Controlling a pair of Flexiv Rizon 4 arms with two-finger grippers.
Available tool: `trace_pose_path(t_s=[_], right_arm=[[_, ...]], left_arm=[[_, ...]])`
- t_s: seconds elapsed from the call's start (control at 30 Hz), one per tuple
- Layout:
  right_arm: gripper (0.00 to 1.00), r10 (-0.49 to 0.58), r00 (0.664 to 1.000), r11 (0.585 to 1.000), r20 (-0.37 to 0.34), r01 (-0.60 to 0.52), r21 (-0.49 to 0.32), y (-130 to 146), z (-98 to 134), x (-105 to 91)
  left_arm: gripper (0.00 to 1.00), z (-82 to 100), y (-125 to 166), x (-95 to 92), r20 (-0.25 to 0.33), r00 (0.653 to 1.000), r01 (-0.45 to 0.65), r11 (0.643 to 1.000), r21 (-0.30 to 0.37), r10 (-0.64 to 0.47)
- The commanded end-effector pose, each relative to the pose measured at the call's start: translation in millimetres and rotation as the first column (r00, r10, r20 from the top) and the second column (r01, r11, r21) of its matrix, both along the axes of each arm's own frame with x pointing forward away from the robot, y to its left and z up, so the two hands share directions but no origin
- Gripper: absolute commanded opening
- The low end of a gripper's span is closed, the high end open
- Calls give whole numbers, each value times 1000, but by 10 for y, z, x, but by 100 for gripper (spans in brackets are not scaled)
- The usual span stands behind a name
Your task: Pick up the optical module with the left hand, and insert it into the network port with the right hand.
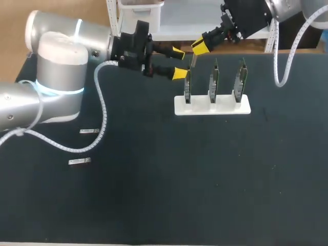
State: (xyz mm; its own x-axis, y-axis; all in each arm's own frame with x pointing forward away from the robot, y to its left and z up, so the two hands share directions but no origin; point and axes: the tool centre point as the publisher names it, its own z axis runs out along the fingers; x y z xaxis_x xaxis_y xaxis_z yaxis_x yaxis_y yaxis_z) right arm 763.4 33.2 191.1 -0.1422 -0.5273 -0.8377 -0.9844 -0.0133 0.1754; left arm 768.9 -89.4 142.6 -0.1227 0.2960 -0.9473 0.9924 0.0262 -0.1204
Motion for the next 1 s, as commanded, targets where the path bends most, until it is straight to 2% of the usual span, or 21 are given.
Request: trace_pose_path(t_s=[0.03, 0.1, 0.17, 0.37, 0.43, 0.73, 1.0], right_arm=[[0, -6, 1000, 1000, 5, 6, 5, -9, 0, -32], [0, -6, 1000, 1000, 4, 6, 7, -12, -1, -34], [0, -6, 1000, 1000, 5, 6, 6, -23, -4, -36], [0, -17, 1000, 1000, 9, 17, 11, -46, 0, -30], [0, -19, 1000, 1000, 11, 19, 11, -48, 1, -31], [0, -29, 999, 1000, 14, 29, 11, -76, -3, -25], [0, -39, 999, 999, 13, 39, 12, -77, -16, -14]], left_arm=[[100, -18, 73, 20, -6, 1000, 16, 996, 83, -15], [100, -79, 120, 53, -14, 1000, 5, 993, 116, -3], [100, -124, 147, 73, 5, 1000, 2, 985, 175, -3], [100, -239, 161, 124, 11, 1000, -2, 969, 248, -1], [100, -276, 180, 137, -5, 1000, 6, 970, 244, -5], [100, -411, 165, 72, -9, 999, 37, 948, 317, -36], [100, -457, 150, 60, -21, 999, 38, 948, 317, -33]])
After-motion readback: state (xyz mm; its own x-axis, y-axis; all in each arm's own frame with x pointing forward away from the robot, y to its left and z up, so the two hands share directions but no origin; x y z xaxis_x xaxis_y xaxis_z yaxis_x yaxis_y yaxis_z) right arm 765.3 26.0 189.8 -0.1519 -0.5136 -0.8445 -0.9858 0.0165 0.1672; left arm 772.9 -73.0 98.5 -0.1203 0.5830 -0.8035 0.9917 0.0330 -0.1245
